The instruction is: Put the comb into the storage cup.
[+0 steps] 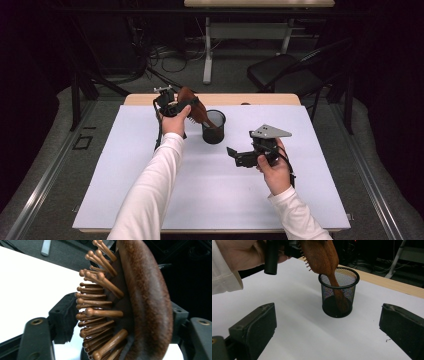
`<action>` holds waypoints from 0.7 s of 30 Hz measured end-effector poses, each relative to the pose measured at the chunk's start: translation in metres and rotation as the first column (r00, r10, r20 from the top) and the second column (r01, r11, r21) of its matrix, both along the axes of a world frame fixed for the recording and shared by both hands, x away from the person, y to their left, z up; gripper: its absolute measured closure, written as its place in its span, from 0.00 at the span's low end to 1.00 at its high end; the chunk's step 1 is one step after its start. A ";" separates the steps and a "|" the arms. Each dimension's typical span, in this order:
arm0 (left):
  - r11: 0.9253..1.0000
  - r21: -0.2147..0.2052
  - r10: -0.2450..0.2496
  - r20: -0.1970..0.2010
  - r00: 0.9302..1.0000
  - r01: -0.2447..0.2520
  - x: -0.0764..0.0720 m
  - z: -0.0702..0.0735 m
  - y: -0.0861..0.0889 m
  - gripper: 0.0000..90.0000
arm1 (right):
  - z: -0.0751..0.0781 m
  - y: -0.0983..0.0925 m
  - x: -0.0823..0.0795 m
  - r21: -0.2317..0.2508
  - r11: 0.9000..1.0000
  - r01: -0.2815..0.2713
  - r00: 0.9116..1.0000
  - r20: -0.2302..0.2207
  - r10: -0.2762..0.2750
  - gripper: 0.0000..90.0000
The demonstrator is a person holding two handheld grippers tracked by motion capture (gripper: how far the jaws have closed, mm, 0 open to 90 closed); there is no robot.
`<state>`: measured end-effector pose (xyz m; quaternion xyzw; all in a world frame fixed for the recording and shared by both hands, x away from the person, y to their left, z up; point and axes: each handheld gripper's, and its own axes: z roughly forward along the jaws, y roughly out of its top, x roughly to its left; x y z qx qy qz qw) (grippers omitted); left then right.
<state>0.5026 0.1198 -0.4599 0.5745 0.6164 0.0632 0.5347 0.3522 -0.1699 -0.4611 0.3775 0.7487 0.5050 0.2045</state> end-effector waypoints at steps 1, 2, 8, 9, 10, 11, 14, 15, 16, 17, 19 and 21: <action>1.000 -0.003 0.006 -0.002 1.000 -0.006 0.000 0.000 0.000 0.27 | 0.000 0.000 0.000 -0.001 1.000 0.000 1.000 0.000 0.000 0.01; 1.000 0.000 0.006 0.000 1.000 -0.006 0.000 0.000 0.001 0.25 | 0.000 0.000 0.000 -0.001 1.000 -0.001 1.000 0.000 0.001 0.01; 1.000 0.010 0.018 0.005 1.000 -0.018 0.000 0.001 0.002 0.17 | 0.000 0.001 0.000 -0.002 1.000 0.001 1.000 0.000 -0.001 0.01; 1.000 0.011 0.019 0.003 1.000 -0.020 0.000 0.001 0.002 0.17 | 0.000 0.001 0.000 -0.001 1.000 0.001 1.000 -0.003 -0.001 0.01; 1.000 0.005 0.019 0.004 1.000 -0.019 0.000 0.001 0.002 0.17 | 0.000 0.001 0.000 -0.002 1.000 0.001 1.000 -0.002 -0.001 0.01; 1.000 0.005 0.018 0.005 1.000 -0.018 0.000 0.001 0.002 0.16 | 0.000 0.001 0.000 -0.003 1.000 0.001 1.000 -0.001 -0.001 0.01; 1.000 -0.002 0.018 0.009 1.000 -0.018 -0.001 0.002 0.002 0.13 | 0.000 0.001 0.000 -0.001 1.000 0.000 1.000 -0.003 0.000 0.01; 1.000 -0.003 0.013 0.012 1.000 -0.013 -0.001 0.002 0.002 0.11 | 0.000 0.001 0.000 -0.001 1.000 0.000 1.000 -0.003 0.000 0.01; 1.000 -0.007 0.011 0.012 1.000 -0.011 -0.001 0.003 0.001 0.09 | 0.000 0.001 0.000 -0.002 1.000 0.000 1.000 -0.001 0.000 0.01; 1.000 -0.008 0.008 0.013 1.000 -0.008 -0.001 0.003 0.001 0.06 | 0.000 0.001 0.000 -0.002 1.000 0.001 1.000 -0.002 -0.001 0.01; 1.000 -0.017 -0.007 0.018 1.000 0.007 -0.001 0.003 0.000 0.01 | 0.000 0.001 0.000 -0.001 1.000 0.001 1.000 -0.004 -0.001 0.01; 1.000 -0.007 -0.008 0.026 1.000 0.009 -0.002 0.004 0.000 0.01 | 0.000 0.000 0.000 -0.003 1.000 -0.002 1.000 0.001 0.002 0.01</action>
